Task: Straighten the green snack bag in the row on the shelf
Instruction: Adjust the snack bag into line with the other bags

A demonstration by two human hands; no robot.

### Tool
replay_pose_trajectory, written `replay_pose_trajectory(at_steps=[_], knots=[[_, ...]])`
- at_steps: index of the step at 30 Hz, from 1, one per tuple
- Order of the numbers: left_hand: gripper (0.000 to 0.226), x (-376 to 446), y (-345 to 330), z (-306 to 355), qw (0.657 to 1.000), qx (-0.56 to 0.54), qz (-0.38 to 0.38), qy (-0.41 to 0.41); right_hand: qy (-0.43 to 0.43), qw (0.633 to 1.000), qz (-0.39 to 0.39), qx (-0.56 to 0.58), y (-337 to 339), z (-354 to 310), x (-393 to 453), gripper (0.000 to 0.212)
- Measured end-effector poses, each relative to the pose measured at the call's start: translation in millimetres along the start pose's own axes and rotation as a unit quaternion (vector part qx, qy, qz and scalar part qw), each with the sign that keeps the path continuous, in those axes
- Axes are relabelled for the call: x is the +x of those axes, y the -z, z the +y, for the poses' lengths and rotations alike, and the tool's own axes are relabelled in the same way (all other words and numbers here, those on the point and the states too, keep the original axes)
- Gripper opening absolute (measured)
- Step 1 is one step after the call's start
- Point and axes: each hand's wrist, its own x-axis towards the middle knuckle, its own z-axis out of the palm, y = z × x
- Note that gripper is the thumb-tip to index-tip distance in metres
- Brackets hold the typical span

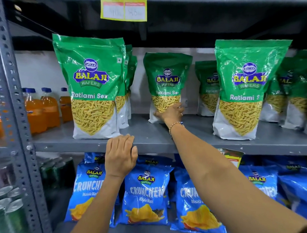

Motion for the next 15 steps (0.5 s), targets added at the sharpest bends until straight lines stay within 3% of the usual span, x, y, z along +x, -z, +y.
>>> replay_pose_trajectory(at_steps=[15], knots=[[0.034,5.1,21.6,8.2,0.995,-0.026,-0.09,0.032,0.02,0.998,0.059,0.008,25.2,3.8,-78.6,0.114]])
